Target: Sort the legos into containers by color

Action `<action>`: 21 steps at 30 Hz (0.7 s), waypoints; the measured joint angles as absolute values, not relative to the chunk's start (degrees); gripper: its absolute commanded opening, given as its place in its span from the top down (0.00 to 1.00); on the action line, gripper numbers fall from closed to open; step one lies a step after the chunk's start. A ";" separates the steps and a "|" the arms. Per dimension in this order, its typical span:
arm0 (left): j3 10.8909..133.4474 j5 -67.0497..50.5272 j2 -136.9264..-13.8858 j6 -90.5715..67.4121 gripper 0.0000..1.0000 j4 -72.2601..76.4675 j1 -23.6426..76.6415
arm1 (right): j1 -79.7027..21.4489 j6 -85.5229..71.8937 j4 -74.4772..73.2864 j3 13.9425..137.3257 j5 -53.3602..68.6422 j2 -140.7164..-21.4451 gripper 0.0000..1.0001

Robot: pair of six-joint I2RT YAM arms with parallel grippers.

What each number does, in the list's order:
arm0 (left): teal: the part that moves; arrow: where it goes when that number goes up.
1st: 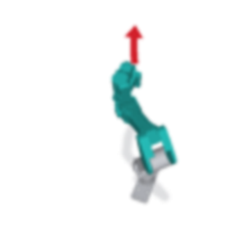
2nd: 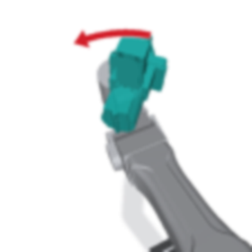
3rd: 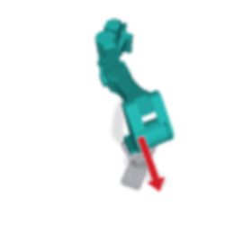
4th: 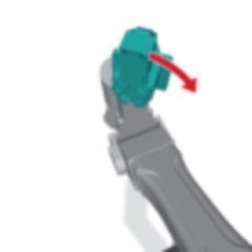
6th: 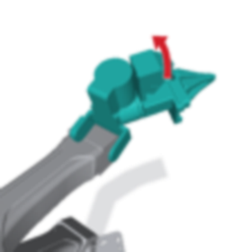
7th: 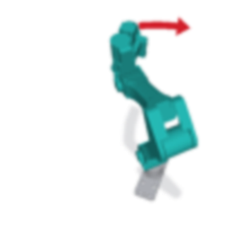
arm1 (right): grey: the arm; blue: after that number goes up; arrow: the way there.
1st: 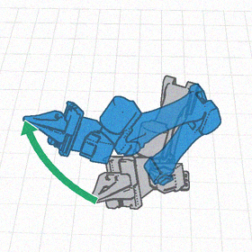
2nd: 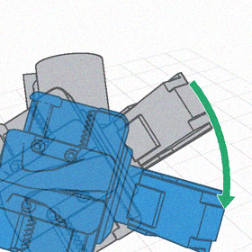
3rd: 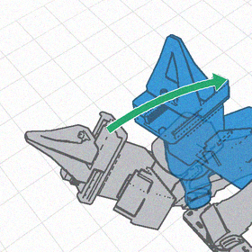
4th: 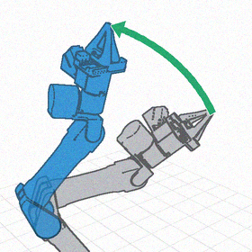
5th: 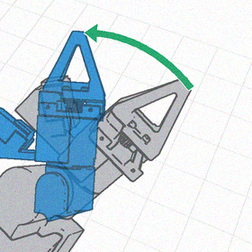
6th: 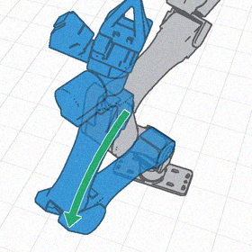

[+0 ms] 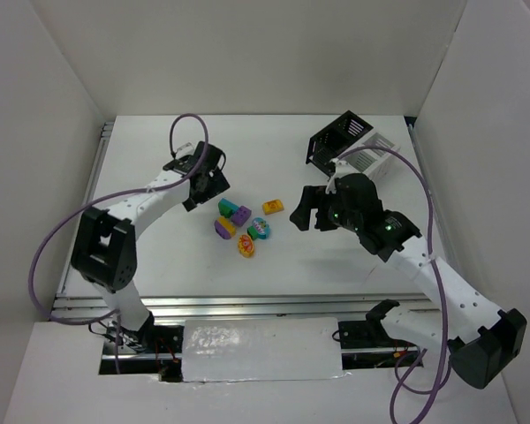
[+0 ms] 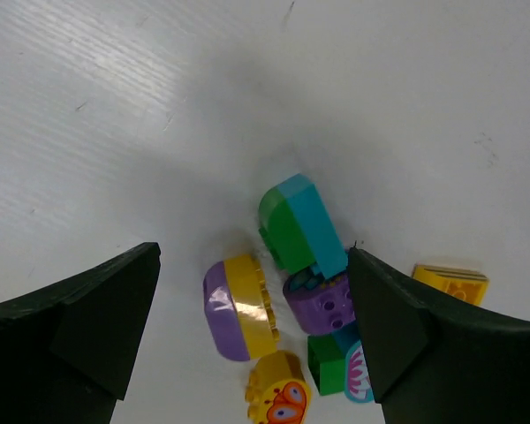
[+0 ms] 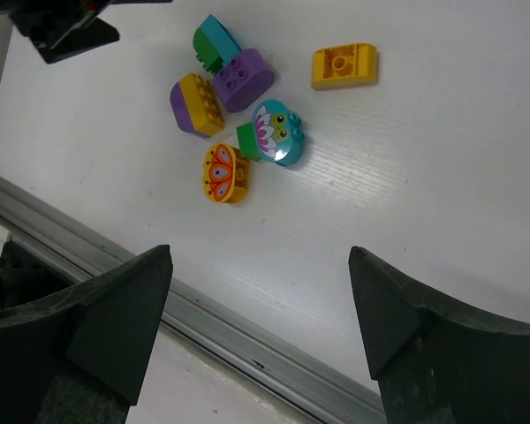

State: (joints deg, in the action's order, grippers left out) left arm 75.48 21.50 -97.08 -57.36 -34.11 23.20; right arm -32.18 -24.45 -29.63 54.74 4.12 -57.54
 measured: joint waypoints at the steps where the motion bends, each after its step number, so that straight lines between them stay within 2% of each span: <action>1: 77.38 22.28 -99.26 -58.46 0.00 -34.79 23.68 | -32.27 -24.47 -29.65 54.57 4.12 -57.12 0.12; 15: 86.76 24.05 -114.67 -64.60 0.01 -37.36 24.91 | -33.15 -24.40 -31.00 53.87 4.64 -50.85 0.12; 21: 88.14 23.73 -118.08 -64.99 0.06 -37.19 24.91 | -33.15 -24.38 -31.24 52.86 5.02 -50.81 0.12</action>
State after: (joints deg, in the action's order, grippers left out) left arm 88.14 23.73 -118.08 -64.99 -37.19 24.91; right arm -33.15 -24.38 -31.24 52.86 5.02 -50.81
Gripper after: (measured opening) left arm 0.960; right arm 0.880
